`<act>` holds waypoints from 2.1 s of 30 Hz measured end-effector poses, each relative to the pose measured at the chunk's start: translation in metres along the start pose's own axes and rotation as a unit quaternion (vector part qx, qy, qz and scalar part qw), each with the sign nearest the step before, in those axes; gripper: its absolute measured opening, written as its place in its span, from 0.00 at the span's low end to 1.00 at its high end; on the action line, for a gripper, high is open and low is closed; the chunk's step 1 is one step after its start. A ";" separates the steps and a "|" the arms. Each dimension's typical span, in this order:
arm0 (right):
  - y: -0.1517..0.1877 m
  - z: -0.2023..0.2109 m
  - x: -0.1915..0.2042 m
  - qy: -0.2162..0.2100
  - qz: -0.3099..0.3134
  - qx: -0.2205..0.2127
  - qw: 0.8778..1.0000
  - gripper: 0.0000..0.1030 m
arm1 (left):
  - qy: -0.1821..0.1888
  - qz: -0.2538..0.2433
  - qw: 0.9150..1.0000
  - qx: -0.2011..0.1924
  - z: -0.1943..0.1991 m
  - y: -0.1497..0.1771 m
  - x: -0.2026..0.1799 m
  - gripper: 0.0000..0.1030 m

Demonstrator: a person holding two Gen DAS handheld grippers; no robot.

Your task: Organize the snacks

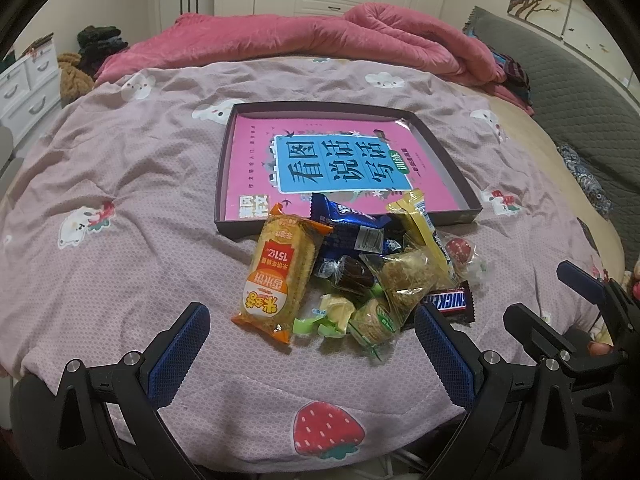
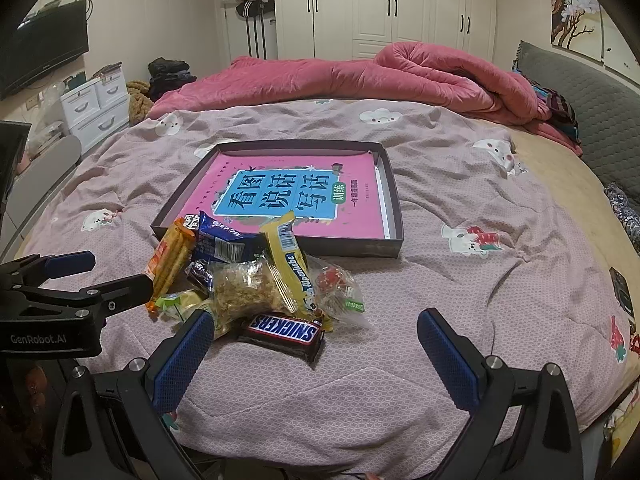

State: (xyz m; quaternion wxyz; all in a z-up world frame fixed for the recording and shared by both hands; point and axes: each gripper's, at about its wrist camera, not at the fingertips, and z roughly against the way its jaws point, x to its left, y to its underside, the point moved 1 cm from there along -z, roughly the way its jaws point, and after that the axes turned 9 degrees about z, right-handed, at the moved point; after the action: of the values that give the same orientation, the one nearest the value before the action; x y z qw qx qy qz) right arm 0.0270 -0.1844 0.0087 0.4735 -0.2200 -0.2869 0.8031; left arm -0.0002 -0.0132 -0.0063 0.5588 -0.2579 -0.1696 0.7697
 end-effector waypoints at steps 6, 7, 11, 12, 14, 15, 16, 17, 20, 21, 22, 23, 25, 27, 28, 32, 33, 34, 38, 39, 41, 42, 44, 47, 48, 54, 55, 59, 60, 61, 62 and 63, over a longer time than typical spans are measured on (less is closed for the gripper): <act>0.000 -0.001 0.000 0.000 0.000 0.001 1.000 0.99 | 0.000 0.000 1.000 0.000 0.000 0.000 0.000 0.99; 0.000 0.000 0.000 0.000 0.000 0.000 1.000 0.99 | 0.000 0.001 1.000 0.000 0.000 0.000 0.000 0.99; 0.000 -0.001 0.001 -0.001 0.000 0.000 1.000 0.99 | 0.000 0.001 1.000 0.001 0.000 0.000 -0.001 0.99; 0.000 -0.001 0.000 -0.001 -0.001 0.000 1.000 0.99 | 0.001 0.001 1.000 0.001 0.000 0.001 -0.001 0.99; 0.000 -0.001 0.000 -0.001 -0.001 0.001 1.000 0.99 | 0.001 0.002 1.000 0.003 0.000 0.002 0.000 0.99; 0.001 -0.002 -0.001 -0.002 -0.002 0.001 1.000 0.99 | 0.001 0.003 1.000 0.003 0.000 0.002 0.000 0.99; 0.001 -0.002 -0.001 -0.002 -0.003 0.001 1.000 0.99 | 0.001 0.003 1.000 0.003 -0.001 0.002 0.000 0.99; 0.001 -0.003 -0.002 -0.003 -0.004 0.001 1.000 0.99 | 0.002 0.004 1.000 0.004 -0.001 0.001 0.001 0.99; 0.001 -0.004 -0.003 -0.004 -0.005 0.000 1.000 0.99 | 0.001 0.007 1.000 0.007 -0.002 0.000 0.005 0.99; 0.001 -0.005 -0.003 -0.004 -0.006 0.001 1.000 0.99 | 0.000 0.010 1.000 0.008 -0.004 -0.002 0.007 0.99; 0.001 -0.006 -0.003 -0.005 -0.007 0.002 1.000 0.99 | -0.001 0.012 1.000 0.008 -0.004 -0.002 0.008 0.99; 0.001 -0.007 -0.003 -0.005 -0.008 0.002 1.000 0.99 | -0.003 0.014 1.000 0.008 -0.005 -0.002 0.010 0.99; 0.001 -0.009 -0.004 -0.008 -0.010 0.004 1.000 0.99 | -0.004 0.018 1.000 0.010 -0.006 -0.003 0.012 0.99; 0.001 -0.011 -0.004 -0.009 -0.012 0.004 1.000 0.99 | -0.004 0.022 1.000 0.013 -0.008 -0.004 0.016 0.99; 0.001 -0.011 -0.004 -0.011 -0.013 0.004 1.000 0.99 | -0.005 0.025 1.000 0.013 -0.008 -0.005 0.017 0.99; 0.000 -0.015 -0.009 -0.013 -0.023 0.002 1.000 0.99 | -0.011 0.045 0.999 0.019 -0.016 -0.011 0.033 0.99; 0.000 -0.016 -0.011 -0.013 -0.026 0.000 1.000 0.99 | -0.014 0.053 0.998 0.023 -0.019 -0.012 0.038 0.99; -0.001 -0.017 -0.013 -0.012 -0.029 0.000 1.000 0.99 | -0.015 0.059 0.998 0.027 -0.022 -0.013 0.043 0.99; 0.000 -0.023 -0.019 -0.010 -0.035 0.003 0.999 0.99 | -0.015 0.071 0.997 0.036 -0.033 -0.016 0.054 0.99; 0.000 -0.024 -0.020 -0.009 -0.035 0.003 0.999 0.99 | -0.012 0.072 0.997 0.040 -0.037 -0.017 0.055 0.99; -0.001 -0.027 -0.022 -0.007 -0.036 0.002 0.999 0.99 | -0.007 0.071 0.996 0.046 -0.042 -0.018 0.055 0.99; -0.002 -0.029 -0.024 -0.004 -0.036 0.001 0.999 0.99 | -0.004 0.067 0.997 0.048 -0.045 -0.018 0.054 0.99; -0.002 -0.033 -0.029 -0.004 -0.046 0.003 0.999 0.99 | -0.007 0.058 0.997 0.051 -0.050 -0.017 0.052 0.99; -0.002 -0.041 -0.037 -0.006 -0.060 0.010 0.998 0.96 | -0.002 0.046 0.997 0.054 -0.055 -0.016 0.049 0.98; -0.002 -0.046 -0.037 -0.005 -0.057 0.015 0.998 0.93 | -0.001 0.044 0.998 0.054 -0.056 -0.017 0.048 0.99; -0.004 -0.066 -0.035 -0.023 -0.041 0.029 0.998 0.76 | 0.005 0.038 0.998 0.050 -0.061 -0.019 0.048 0.99; -0.005 -0.070 -0.034 -0.029 -0.039 0.031 0.998 0.74 | 0.006 0.037 0.998 0.048 -0.061 -0.020 0.048 0.99; -0.004 -0.084 -0.034 -0.037 -0.034 0.044 0.998 0.63 | 0.009 0.034 0.998 0.043 -0.062 -0.022 0.048 0.98; -0.002 -0.088 -0.035 -0.041 -0.038 0.049 0.997 0.59 | 0.011 0.032 0.999 0.043 -0.063 -0.023 0.047 0.97; -0.001 -0.090 -0.036 -0.041 -0.041 0.053 0.997 0.57 | 0.012 0.030 0.999 0.043 -0.063 -0.022 0.047 0.96; 0.000 -0.093 -0.038 -0.041 -0.047 0.058 0.996 0.55 | 0.012 0.027 0.999 0.043 -0.064 -0.023 0.046 0.96; 0.001 -0.096 -0.041 -0.046 -0.053 0.060 0.996 0.55 | 0.013 0.025 0.999 0.044 -0.066 -0.023 0.045 0.95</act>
State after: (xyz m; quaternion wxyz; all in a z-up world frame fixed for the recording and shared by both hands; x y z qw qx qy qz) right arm 0.1050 -0.1968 -0.0597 0.5143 -0.1387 -0.2714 0.8017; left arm 0.0448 0.0349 -0.0563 0.5522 -0.2472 -0.1223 0.7867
